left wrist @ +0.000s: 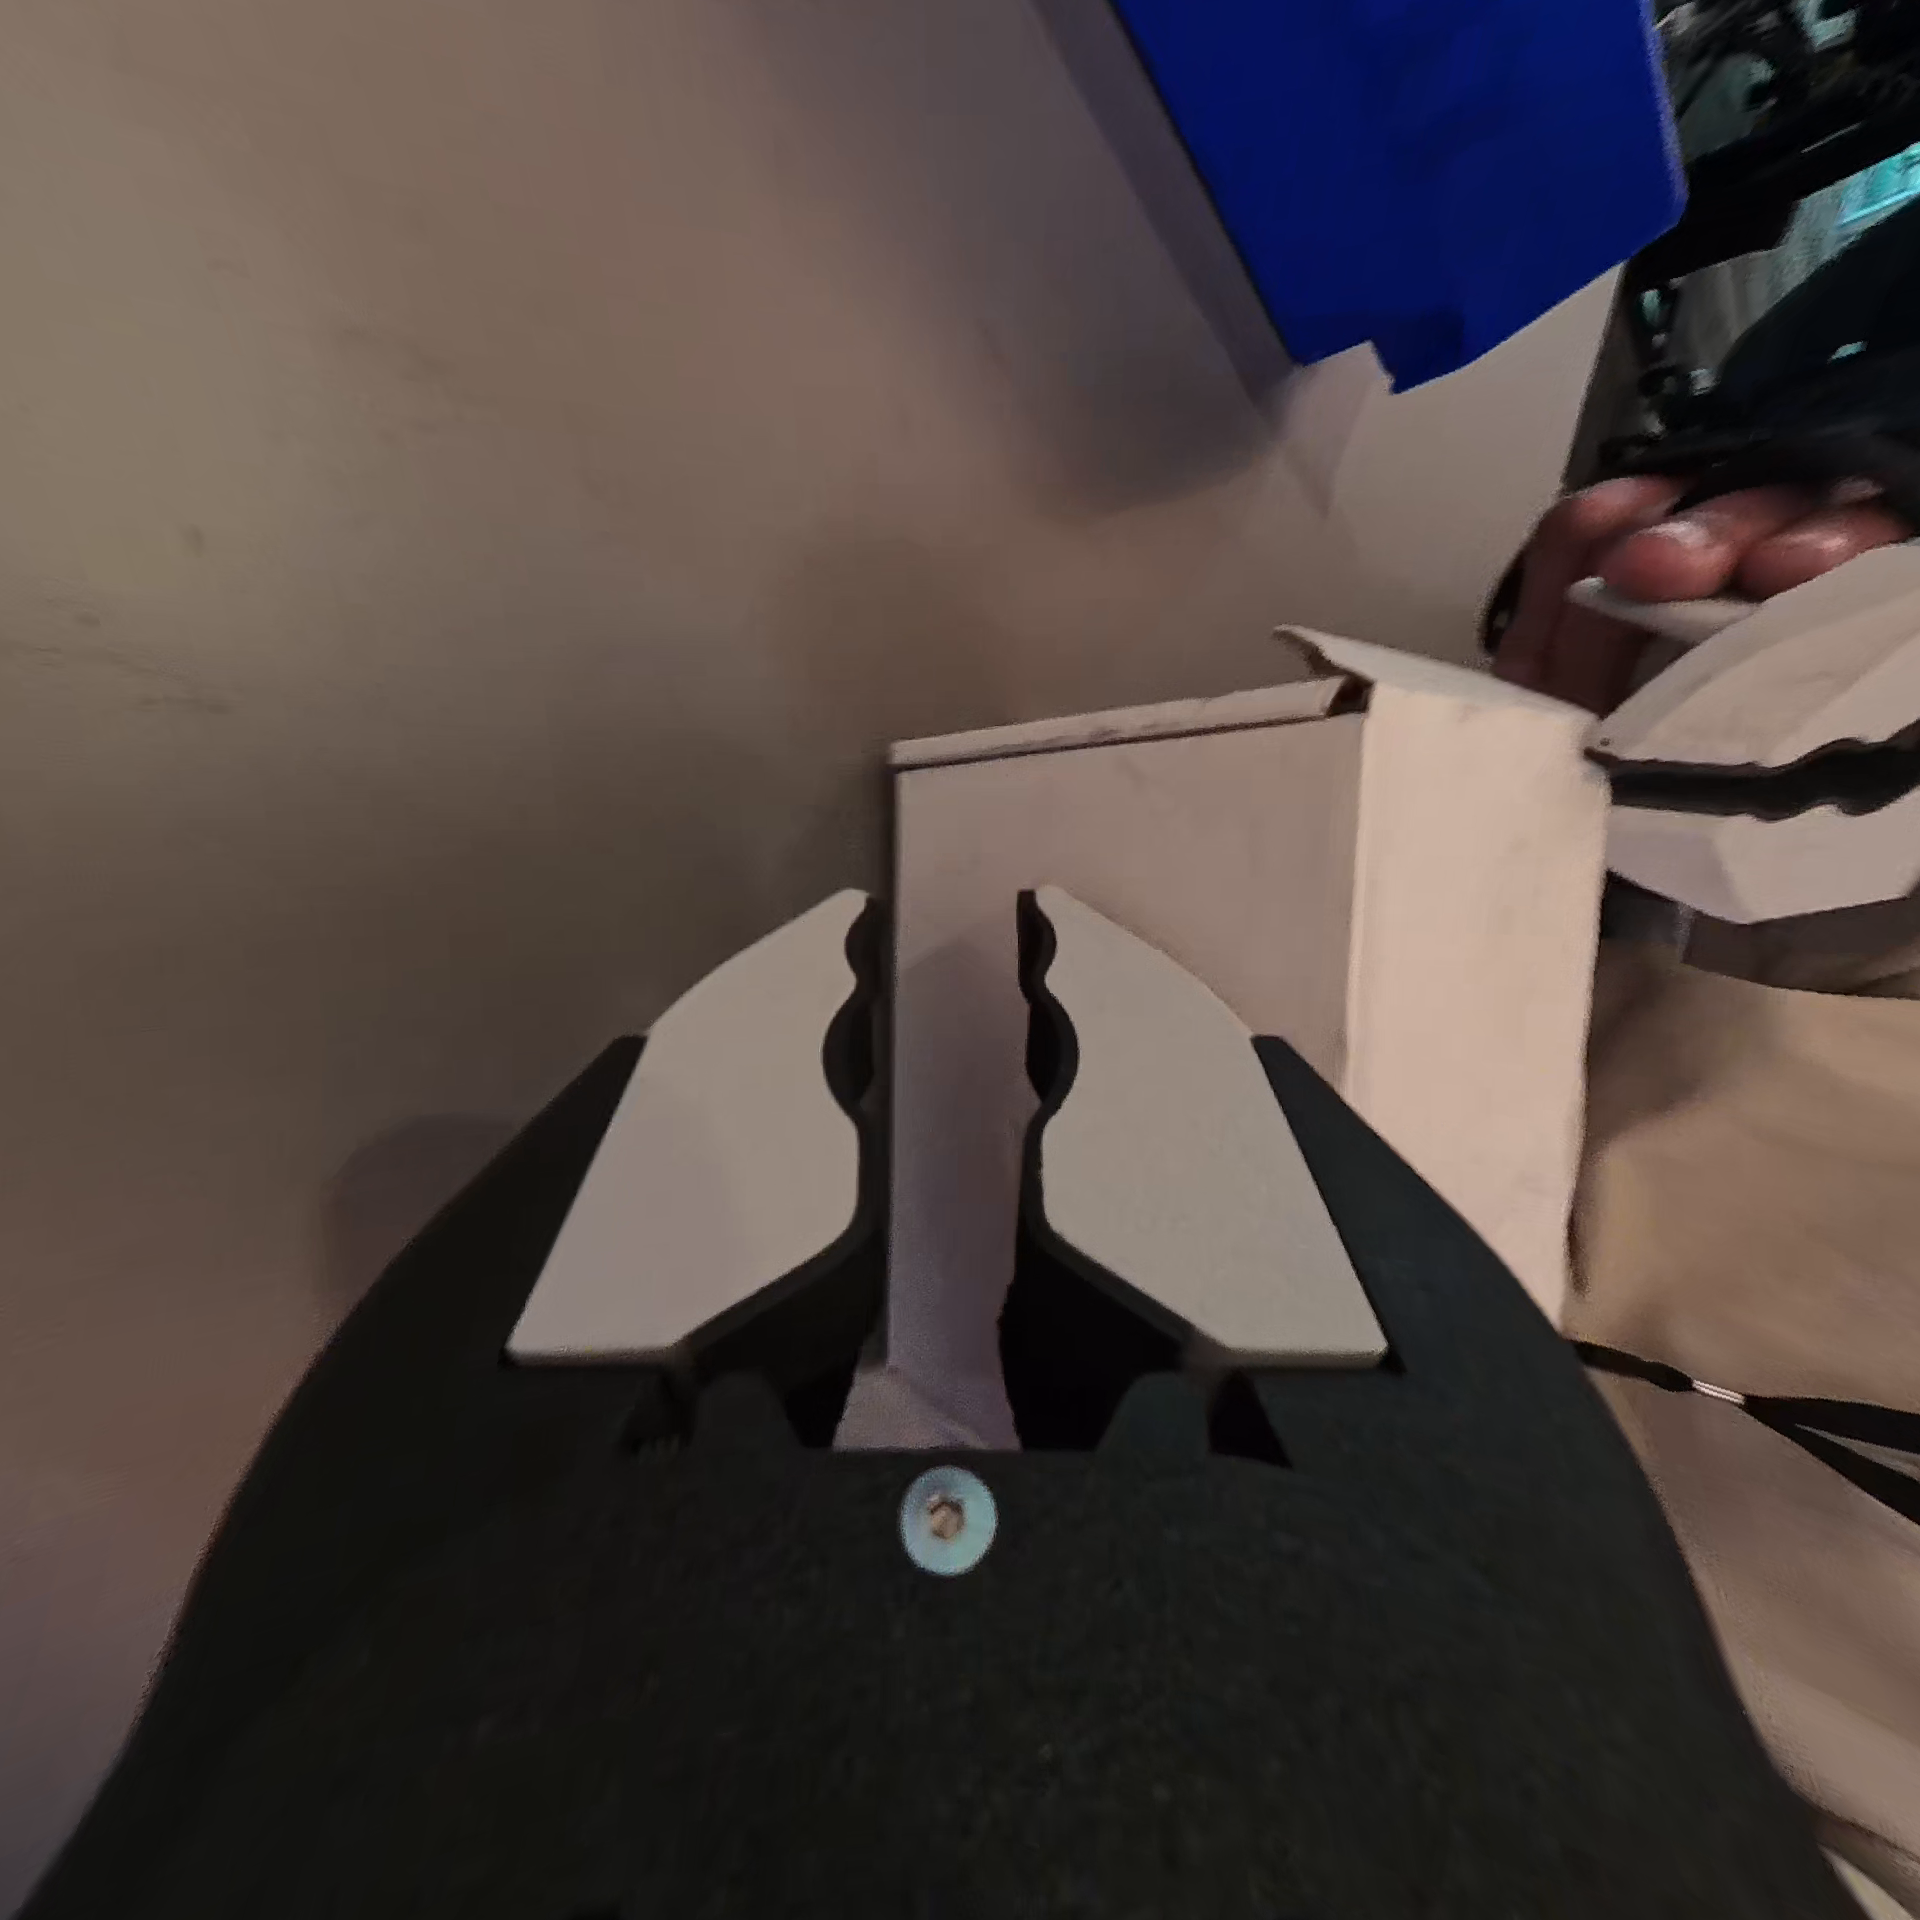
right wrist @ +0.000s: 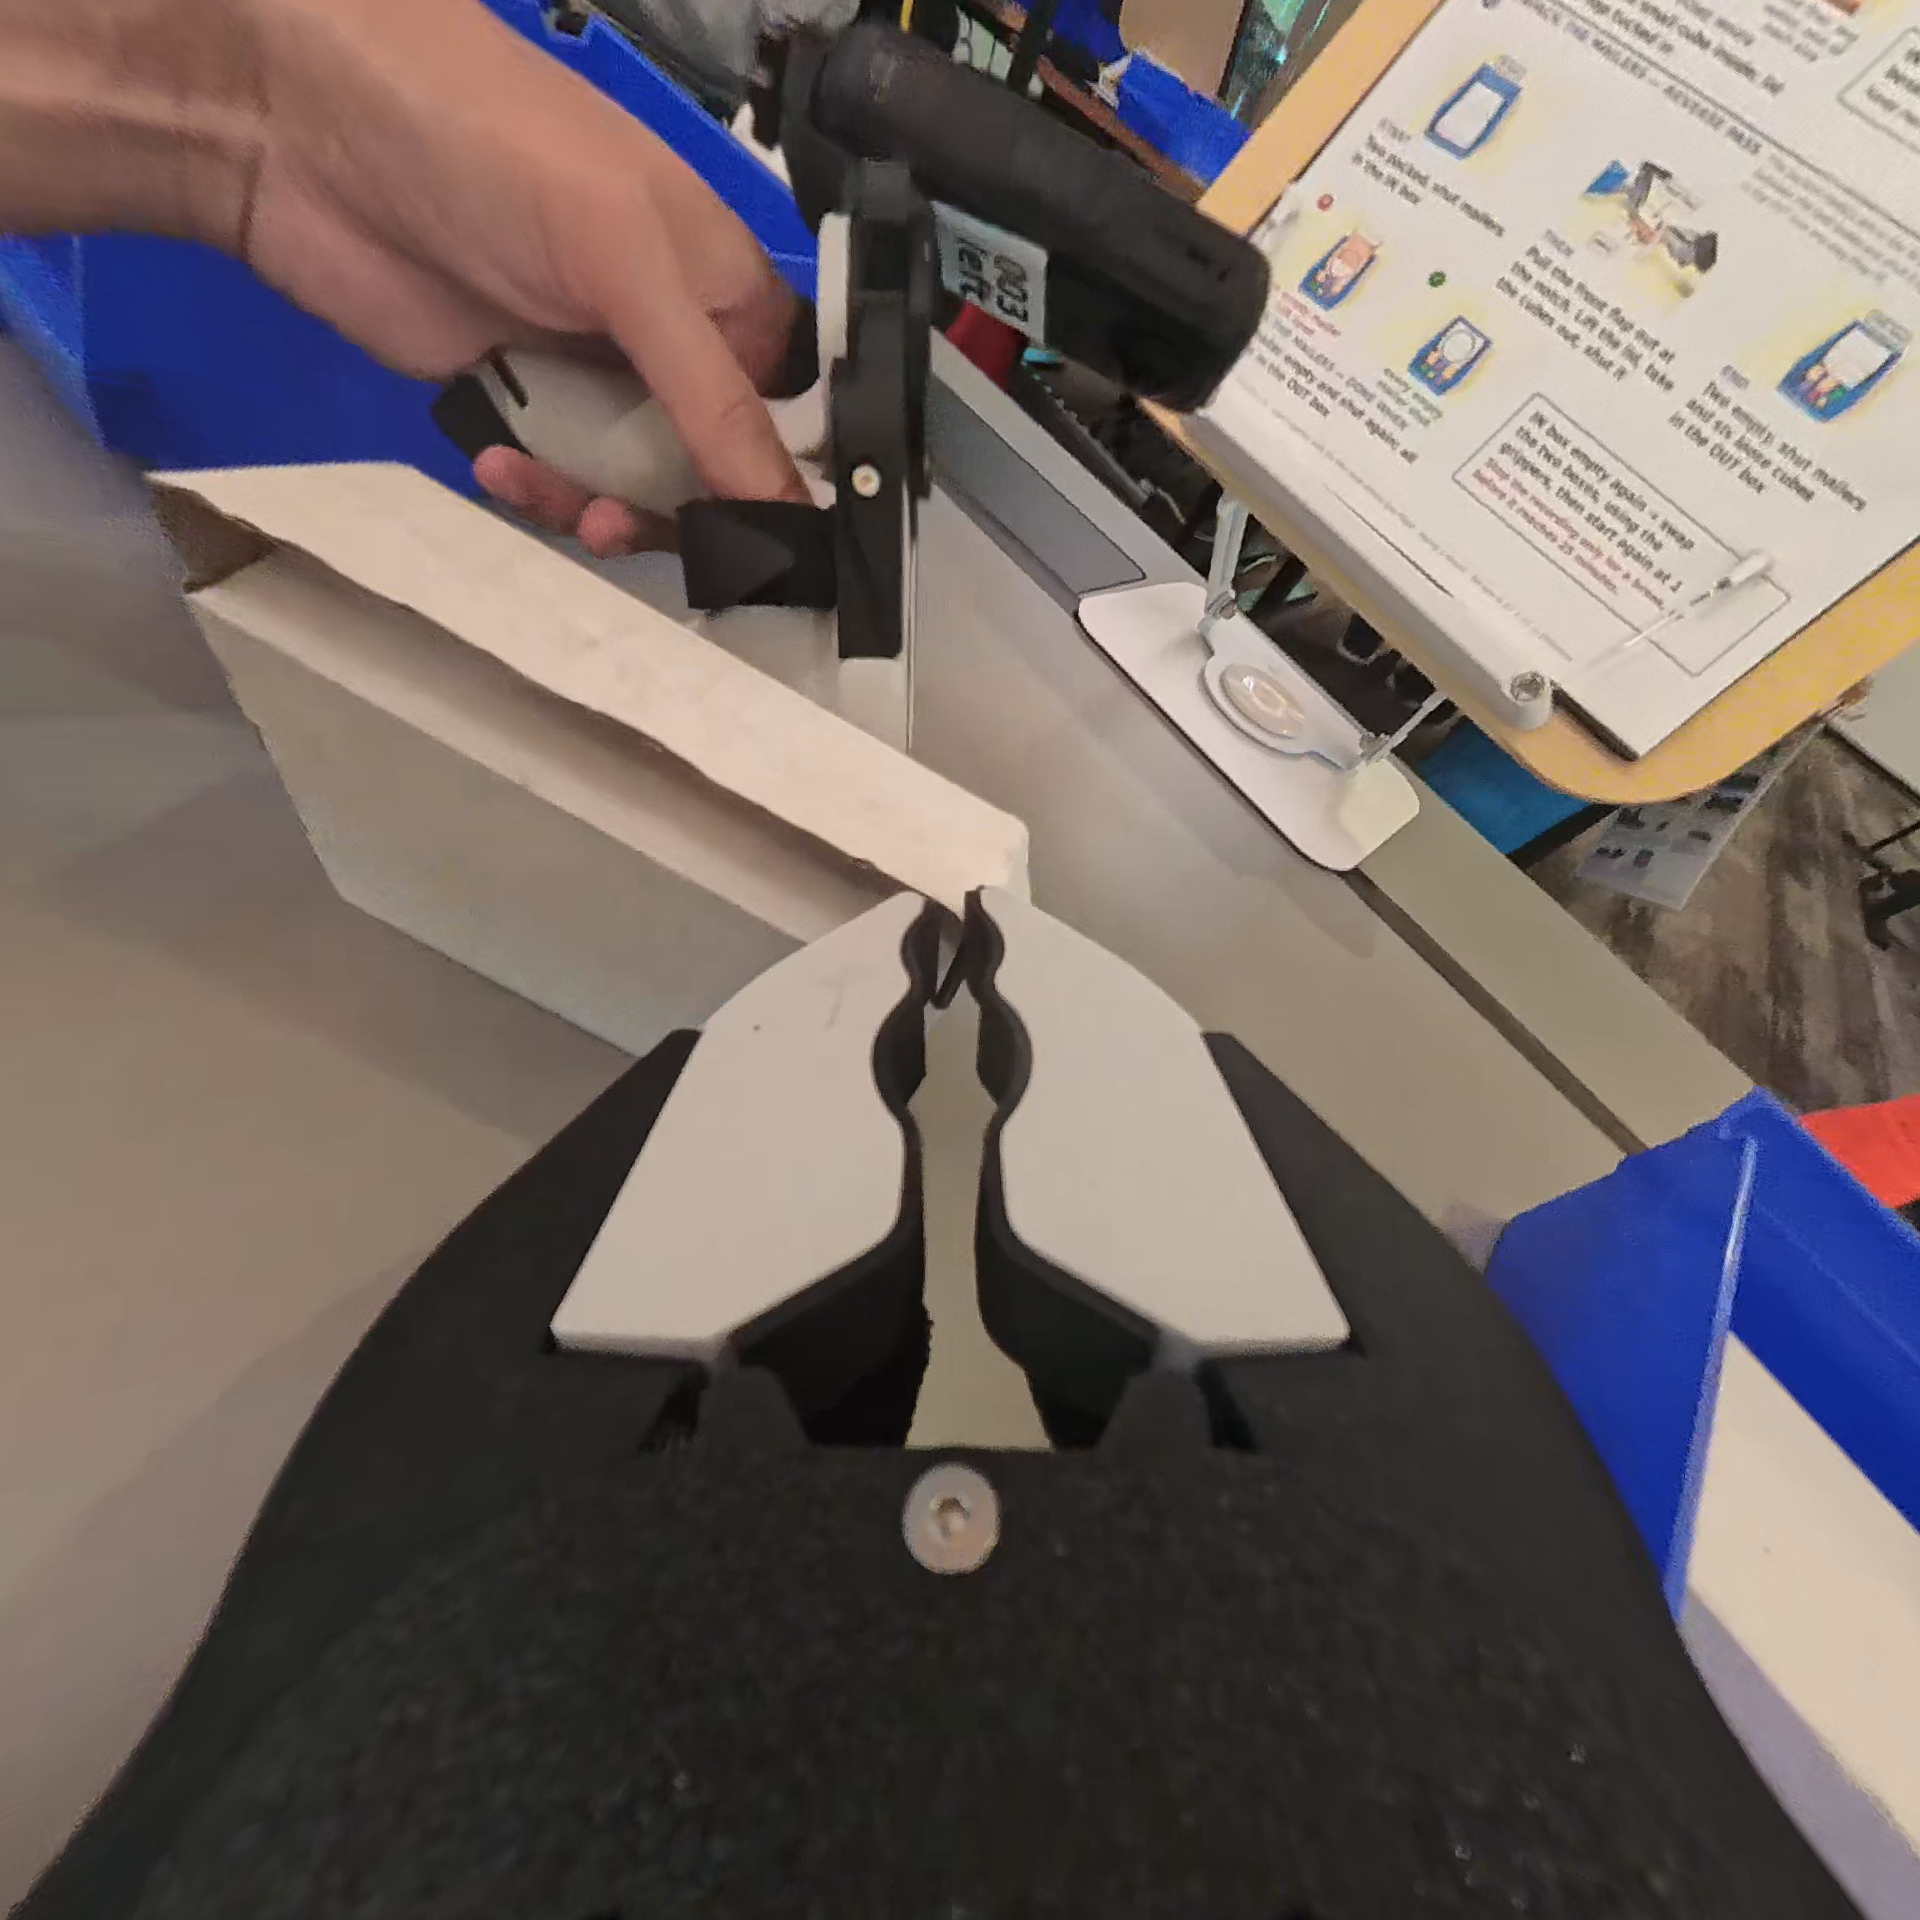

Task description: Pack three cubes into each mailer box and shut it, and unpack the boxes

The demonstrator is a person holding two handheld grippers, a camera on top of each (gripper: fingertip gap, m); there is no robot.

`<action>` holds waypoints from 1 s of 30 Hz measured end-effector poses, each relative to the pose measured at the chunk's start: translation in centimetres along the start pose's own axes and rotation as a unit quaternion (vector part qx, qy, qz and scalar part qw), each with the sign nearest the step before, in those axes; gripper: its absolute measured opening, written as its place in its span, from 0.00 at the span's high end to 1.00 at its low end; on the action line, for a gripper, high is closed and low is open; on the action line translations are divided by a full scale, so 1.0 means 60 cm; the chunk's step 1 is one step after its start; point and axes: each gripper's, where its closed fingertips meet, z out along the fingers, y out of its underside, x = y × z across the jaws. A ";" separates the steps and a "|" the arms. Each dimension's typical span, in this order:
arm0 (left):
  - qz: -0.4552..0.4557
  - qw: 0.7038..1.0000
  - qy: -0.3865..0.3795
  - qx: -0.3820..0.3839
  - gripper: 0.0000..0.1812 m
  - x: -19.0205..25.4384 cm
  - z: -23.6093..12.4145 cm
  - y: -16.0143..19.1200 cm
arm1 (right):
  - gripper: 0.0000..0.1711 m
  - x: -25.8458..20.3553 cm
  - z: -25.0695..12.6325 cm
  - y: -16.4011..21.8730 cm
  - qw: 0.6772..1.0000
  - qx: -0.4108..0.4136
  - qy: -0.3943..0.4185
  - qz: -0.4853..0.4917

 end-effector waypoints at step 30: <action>0.160 0.926 -0.191 0.282 0.53 0.096 -0.092 0.139 | 0.99 0.020 0.009 0.028 0.987 -0.102 -0.002 0.120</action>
